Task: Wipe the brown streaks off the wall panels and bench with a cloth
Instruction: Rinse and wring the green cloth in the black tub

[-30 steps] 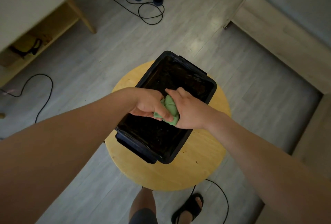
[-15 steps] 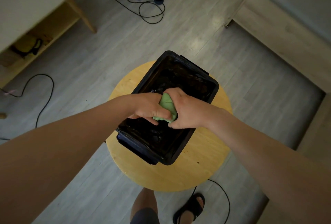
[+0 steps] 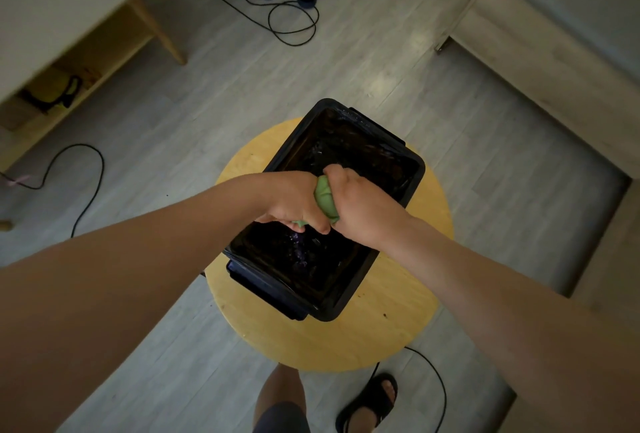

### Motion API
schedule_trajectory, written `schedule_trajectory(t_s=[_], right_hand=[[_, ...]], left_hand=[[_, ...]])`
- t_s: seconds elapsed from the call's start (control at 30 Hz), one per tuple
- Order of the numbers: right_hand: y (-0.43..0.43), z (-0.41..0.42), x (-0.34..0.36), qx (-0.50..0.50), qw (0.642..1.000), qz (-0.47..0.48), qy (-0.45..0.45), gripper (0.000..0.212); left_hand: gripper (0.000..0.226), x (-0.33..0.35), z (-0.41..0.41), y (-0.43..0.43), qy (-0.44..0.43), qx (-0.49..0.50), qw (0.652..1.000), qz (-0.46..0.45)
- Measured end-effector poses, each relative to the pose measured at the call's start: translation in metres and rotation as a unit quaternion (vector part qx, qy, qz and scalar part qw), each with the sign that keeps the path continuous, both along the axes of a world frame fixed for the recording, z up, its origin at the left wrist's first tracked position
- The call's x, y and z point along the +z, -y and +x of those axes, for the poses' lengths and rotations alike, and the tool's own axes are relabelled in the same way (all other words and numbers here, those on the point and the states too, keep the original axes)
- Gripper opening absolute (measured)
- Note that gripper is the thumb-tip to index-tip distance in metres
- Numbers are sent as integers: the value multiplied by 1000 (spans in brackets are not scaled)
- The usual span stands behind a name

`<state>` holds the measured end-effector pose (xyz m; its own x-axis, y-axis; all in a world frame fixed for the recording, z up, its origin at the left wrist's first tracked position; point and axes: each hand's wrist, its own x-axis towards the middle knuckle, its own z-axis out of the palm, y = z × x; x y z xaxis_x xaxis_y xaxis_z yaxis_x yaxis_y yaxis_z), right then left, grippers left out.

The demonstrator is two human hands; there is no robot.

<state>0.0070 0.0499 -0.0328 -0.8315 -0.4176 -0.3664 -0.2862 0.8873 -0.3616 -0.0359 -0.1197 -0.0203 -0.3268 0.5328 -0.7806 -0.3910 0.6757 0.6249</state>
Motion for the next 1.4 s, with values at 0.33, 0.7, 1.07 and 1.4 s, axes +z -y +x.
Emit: schedule_trajectory(t_s=[0.33,0.7,1.07,1.4], right_hand=[[1,-24,11,-81,974,28,209,22],[-22,-21,0,-127,944,-107,285,17],[-26,9,23,23,996,-85,9,113],[-8,-10,23,61,997,6,-49,51]], left_hand=[[13,-13,14,-16,-416,-226,864,-171],[51,-11,16,-6,-468,-163,865,-77],[18,11,-8,2,158,151,975,48],[26,20,-7,5,142,-31,989,12]])
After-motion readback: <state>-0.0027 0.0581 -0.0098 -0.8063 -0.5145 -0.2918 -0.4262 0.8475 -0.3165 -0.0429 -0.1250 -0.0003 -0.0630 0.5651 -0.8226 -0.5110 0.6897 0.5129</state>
